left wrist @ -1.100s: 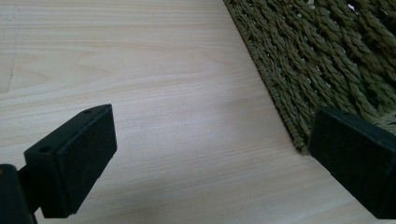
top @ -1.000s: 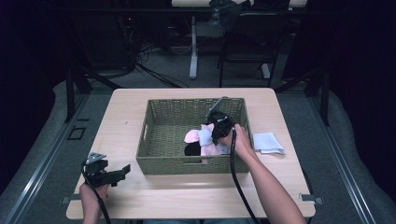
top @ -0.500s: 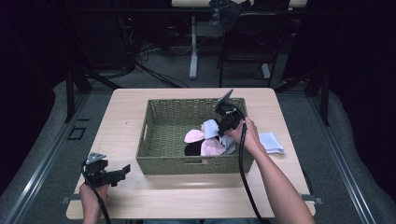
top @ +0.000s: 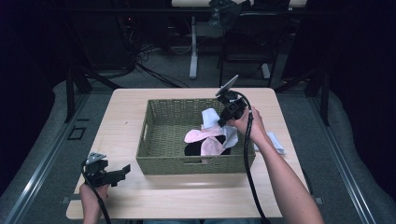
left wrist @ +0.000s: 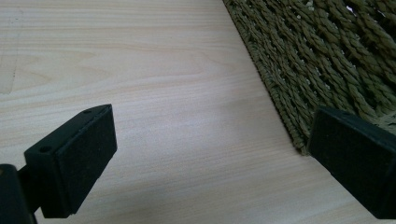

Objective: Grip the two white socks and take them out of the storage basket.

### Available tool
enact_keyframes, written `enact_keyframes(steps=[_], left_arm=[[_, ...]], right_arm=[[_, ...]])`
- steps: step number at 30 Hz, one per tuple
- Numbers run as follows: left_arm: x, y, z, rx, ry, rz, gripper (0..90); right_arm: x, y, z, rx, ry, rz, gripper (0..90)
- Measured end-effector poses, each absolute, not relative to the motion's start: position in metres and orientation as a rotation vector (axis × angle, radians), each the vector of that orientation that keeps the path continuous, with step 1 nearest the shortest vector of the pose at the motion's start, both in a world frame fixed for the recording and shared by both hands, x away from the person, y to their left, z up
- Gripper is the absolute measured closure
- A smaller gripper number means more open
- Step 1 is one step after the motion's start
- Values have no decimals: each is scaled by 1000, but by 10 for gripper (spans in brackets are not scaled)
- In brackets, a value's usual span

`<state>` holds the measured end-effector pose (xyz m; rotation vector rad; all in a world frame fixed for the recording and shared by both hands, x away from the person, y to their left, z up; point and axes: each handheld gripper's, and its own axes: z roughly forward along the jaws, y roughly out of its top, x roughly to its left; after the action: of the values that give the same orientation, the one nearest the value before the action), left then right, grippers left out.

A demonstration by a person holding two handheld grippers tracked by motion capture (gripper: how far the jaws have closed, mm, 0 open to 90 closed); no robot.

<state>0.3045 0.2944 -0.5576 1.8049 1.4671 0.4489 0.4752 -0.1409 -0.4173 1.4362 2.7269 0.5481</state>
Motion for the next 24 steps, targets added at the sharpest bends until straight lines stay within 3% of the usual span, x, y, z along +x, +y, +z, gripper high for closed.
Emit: enact_keyframes(steps=[24], left_arm=[[305,294,-558,1798,1468,450,14]], right_arm=[[470,-146,-338,1340,2673,608,835]])
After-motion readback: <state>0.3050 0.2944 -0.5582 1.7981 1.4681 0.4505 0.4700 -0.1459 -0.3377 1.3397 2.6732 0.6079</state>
